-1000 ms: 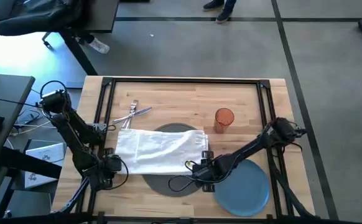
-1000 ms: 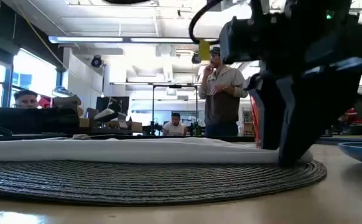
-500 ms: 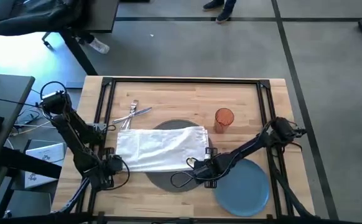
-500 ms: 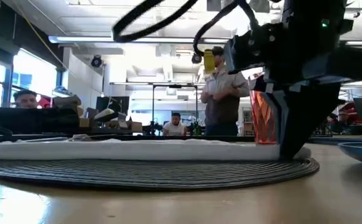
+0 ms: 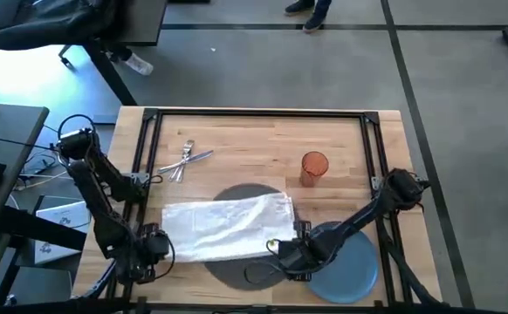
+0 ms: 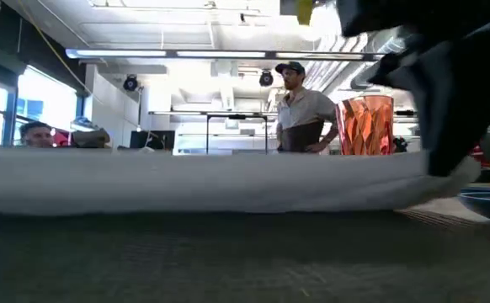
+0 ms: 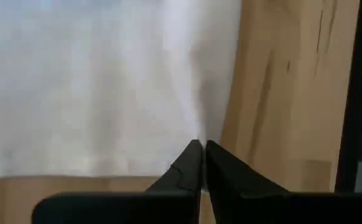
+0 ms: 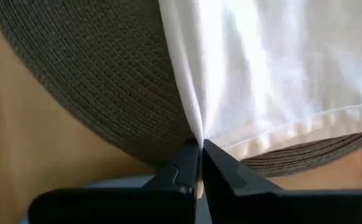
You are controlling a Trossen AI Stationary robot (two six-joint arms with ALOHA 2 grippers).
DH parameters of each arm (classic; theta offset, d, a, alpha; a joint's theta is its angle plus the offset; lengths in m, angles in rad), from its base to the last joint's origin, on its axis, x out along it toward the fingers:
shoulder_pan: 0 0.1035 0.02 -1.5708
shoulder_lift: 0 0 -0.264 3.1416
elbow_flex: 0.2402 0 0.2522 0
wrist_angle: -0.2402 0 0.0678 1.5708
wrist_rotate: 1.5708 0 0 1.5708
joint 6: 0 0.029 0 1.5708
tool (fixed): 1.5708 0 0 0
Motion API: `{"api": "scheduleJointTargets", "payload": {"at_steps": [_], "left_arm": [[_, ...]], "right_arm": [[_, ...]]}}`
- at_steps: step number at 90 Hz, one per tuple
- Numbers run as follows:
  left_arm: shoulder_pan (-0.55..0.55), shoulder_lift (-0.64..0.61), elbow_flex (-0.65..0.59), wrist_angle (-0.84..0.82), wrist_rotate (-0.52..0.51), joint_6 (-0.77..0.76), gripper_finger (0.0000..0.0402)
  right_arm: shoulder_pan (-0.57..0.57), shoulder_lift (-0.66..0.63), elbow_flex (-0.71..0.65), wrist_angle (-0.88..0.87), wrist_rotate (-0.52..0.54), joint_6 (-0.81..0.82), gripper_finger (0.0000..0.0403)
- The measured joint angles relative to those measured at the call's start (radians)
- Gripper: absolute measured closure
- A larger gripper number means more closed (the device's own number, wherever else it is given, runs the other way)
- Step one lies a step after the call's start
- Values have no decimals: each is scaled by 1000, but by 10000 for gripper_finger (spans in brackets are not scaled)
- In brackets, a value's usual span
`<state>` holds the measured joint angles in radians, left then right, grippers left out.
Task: Set table place
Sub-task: Fold the white table napkin
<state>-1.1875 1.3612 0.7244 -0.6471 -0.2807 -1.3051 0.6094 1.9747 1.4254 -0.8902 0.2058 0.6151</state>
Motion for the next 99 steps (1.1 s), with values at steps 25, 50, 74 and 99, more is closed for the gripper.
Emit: {"api": "scheduleJointTargets", "payload": {"at_steps": [25,50,74,99], "left_arm": [[12,-3,64,-278,-86,-64,401],[54,-42,61,-538,-192,-174,401],[99,-94,-8,-614,-184,-234,402],[123,-92,-14,-606,-183,-230,402]], "right_arm": [[-59,-60,0,-14,79,28,403],[-227,-104,0,-82,117,-15,403],[-373,-103,0,-97,161,-96,403],[-420,-41,0,-120,149,-97,403]]}}
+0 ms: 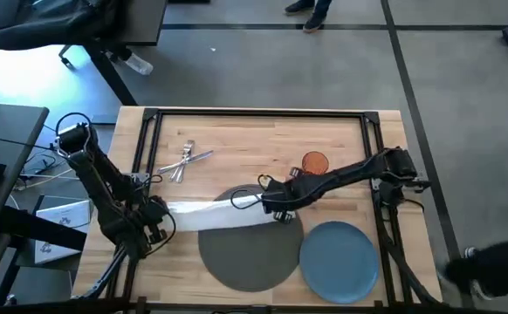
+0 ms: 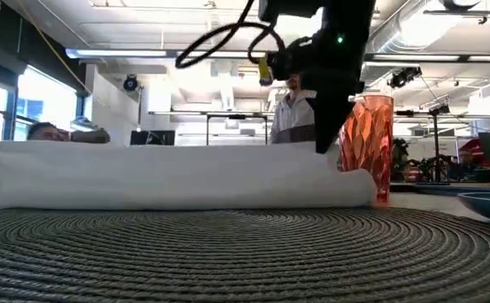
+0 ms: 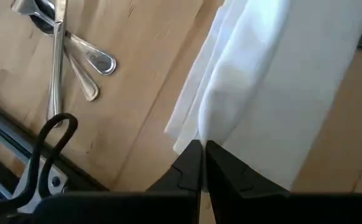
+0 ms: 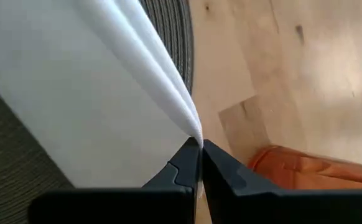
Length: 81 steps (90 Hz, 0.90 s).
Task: Set table place
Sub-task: Fold the white table napkin
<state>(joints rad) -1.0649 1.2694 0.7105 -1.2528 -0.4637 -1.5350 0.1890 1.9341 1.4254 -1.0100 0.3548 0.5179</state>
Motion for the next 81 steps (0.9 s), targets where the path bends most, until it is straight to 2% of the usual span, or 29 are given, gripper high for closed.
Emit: {"api": "scheduleJointTargets", "payload": {"at_steps": [15,24,58,70,81], "left_arm": [[6,0,0,1,2,1,401],[6,0,0,1,2,1,401],[35,0,0,0,5,3,397],[52,0,0,1,13,12,375],[58,0,4,-6,21,19,336]], "right_arm": [[-5,44,0,-11,4,18,403],[-6,69,-1,-44,41,47,403],[-17,70,-1,-43,63,32,402],[-27,70,-1,-44,58,32,397],[-32,70,-1,-49,56,31,361]]}}
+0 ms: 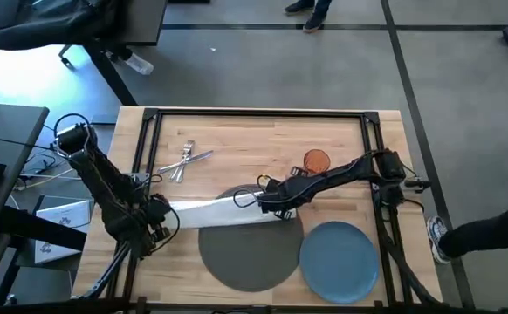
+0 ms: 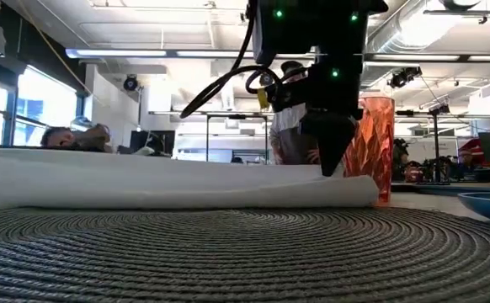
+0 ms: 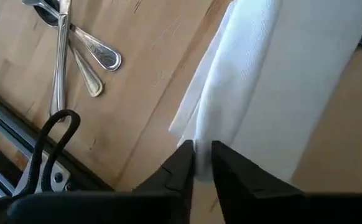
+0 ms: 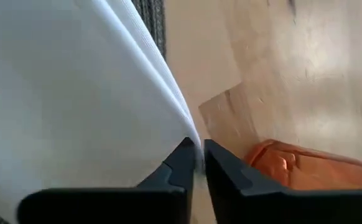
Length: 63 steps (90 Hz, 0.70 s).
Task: Set table place
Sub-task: Fold the white table napkin
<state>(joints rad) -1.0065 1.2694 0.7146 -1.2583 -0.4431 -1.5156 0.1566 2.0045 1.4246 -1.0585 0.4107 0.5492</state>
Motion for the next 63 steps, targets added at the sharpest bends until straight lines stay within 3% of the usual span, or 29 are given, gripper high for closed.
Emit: {"api": "scheduleJointTargets", "payload": {"at_steps": [22,33,45,63], "left_arm": [[0,-7,79,-114,19,32,262],[-1,-15,124,-124,-71,64,255],[17,-14,103,11,-184,150,255],[76,-13,-66,347,-136,273,255]], "right_arm": [[-4,0,14,-32,-3,-26,247],[-15,0,85,-112,-28,-41,205],[-14,-3,165,-63,-111,-187,182],[-3,-2,54,284,-289,-383,179]]}}
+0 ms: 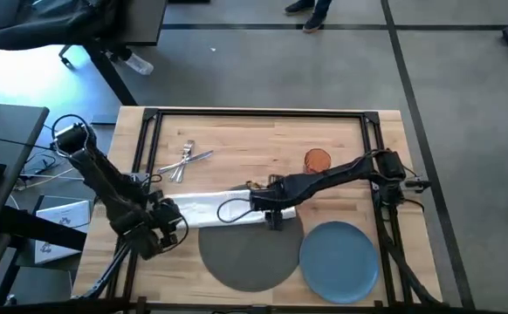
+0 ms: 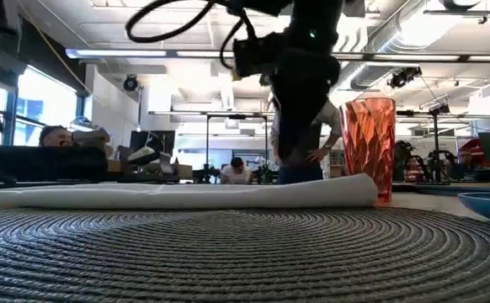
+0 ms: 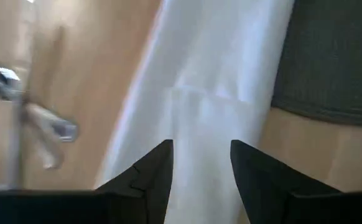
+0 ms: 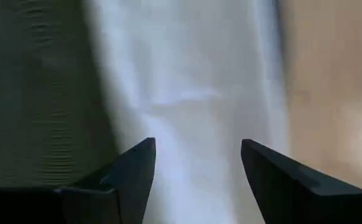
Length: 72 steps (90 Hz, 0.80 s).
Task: Set table place
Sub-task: Fold the white table napkin
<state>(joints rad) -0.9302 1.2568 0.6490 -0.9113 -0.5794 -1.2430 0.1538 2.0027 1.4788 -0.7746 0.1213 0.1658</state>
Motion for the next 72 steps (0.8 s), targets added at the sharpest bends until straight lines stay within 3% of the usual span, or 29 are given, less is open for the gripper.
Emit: {"api": "scheduleJointTargets", "payload": {"at_steps": [15,33,54,72], "left_arm": [[17,1,-133,139,101,6,255],[-33,-1,-199,181,171,-94,255],[-98,0,-191,168,164,-159,255],[-98,2,-63,62,149,-106,255]], "right_arm": [[-1,1,-127,118,-7,19,179],[36,-5,-193,99,-51,118,179],[54,-1,-168,51,-45,133,179],[49,-21,-50,-24,-51,112,179]]}}
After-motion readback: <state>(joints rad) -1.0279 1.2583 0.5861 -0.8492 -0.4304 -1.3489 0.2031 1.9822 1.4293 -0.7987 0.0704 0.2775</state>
